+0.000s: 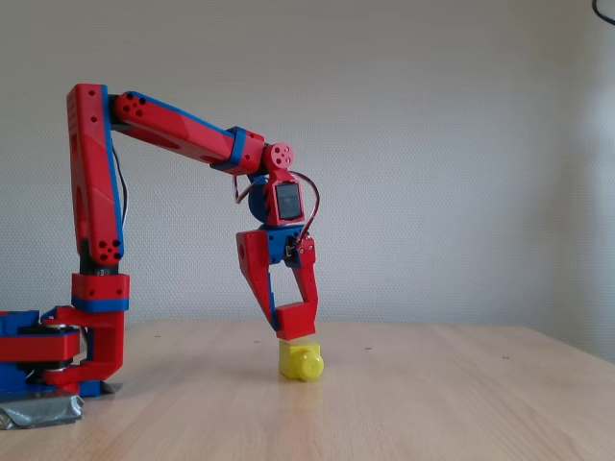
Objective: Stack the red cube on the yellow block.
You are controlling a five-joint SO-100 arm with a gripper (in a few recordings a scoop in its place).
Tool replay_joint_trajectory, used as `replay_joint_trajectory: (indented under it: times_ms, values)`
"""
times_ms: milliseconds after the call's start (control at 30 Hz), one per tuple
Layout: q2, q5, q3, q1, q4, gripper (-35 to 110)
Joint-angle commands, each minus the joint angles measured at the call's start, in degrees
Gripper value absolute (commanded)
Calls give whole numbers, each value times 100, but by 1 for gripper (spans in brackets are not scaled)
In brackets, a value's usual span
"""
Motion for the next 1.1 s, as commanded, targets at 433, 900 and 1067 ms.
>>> replay_joint_trajectory:
  times_ms: [433, 900, 1067]
  values:
    - [114, 70, -185, 62, -193, 23]
    - [659, -79, -967, 563, 773, 25]
    - [1248, -229, -1257, 844, 1081, 26]
